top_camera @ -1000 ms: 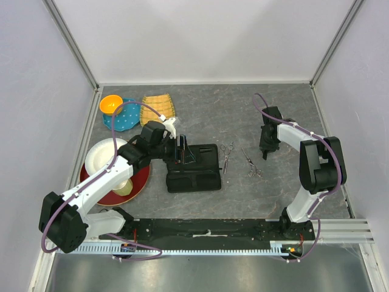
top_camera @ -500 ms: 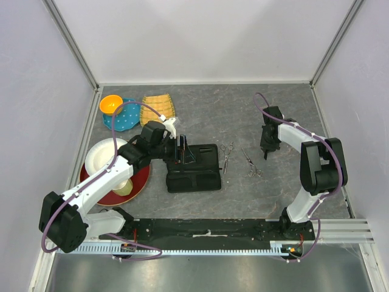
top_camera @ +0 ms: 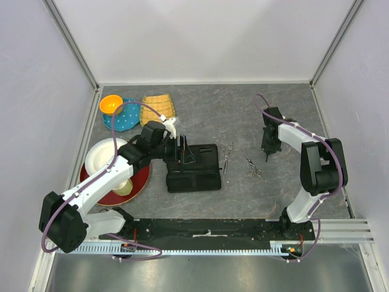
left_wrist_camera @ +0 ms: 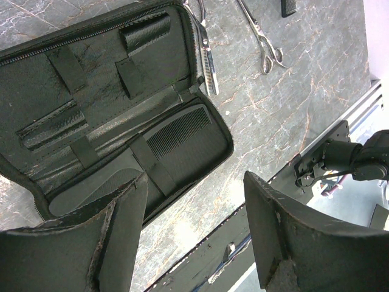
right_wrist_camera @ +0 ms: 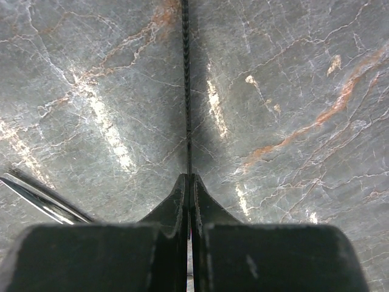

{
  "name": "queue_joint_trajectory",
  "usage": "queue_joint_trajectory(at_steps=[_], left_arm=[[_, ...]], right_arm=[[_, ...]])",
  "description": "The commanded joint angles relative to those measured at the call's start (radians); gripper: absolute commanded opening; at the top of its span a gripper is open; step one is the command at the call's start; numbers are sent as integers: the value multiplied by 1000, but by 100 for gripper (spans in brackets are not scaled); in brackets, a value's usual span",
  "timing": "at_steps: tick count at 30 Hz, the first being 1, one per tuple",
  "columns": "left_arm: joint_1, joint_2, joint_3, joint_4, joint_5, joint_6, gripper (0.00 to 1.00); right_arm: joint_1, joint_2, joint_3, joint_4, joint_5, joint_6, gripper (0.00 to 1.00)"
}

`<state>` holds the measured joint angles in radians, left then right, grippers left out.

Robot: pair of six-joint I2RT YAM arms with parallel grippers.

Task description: Sort the hair-cutting tools

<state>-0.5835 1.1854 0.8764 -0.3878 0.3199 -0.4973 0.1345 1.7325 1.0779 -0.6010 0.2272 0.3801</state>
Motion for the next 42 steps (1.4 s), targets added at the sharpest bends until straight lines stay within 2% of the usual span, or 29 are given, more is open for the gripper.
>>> queue_joint_trajectory(at_steps=[1,5,15,16,18,19,22,28,32,33,39,42], left_arm=[[7,5,-1,24,18,-15,71],[5,3,-1,24,18,-12,71],[5,-44,38,29,64,25,71],[5,-53,50,21,70,48,71],[5,-84,91,0,88,75,72],[5,-96,105,-3,96,97,74],[5,-139,157,-13,149,129,76],[5,-225,236,-81,179,245,81],[5,-244,274,-146,272,331,82],[5,-248,280,-146,335,341,82],[5,-245,318,-131,494,352,83],[5,-234,335,-109,528,348,82]], right_arm=[[-1,-40,22,-40,5,11,0],[-1,-112,24,-36,-63,13,0],[30,-499,-58,56,-567,16,0],[49,-523,-68,67,-668,16,0],[100,-591,-96,110,-756,-10,0],[176,-612,-105,125,-788,-10,0],[307,-683,-144,211,-833,34,0],[430,-775,-161,346,-945,115,0],[447,-804,-125,295,-993,65,0],[448,-807,-113,282,-1005,56,0],[458,-824,-88,234,-1091,-12,0],[474,-844,-95,221,-1140,-68,0]])
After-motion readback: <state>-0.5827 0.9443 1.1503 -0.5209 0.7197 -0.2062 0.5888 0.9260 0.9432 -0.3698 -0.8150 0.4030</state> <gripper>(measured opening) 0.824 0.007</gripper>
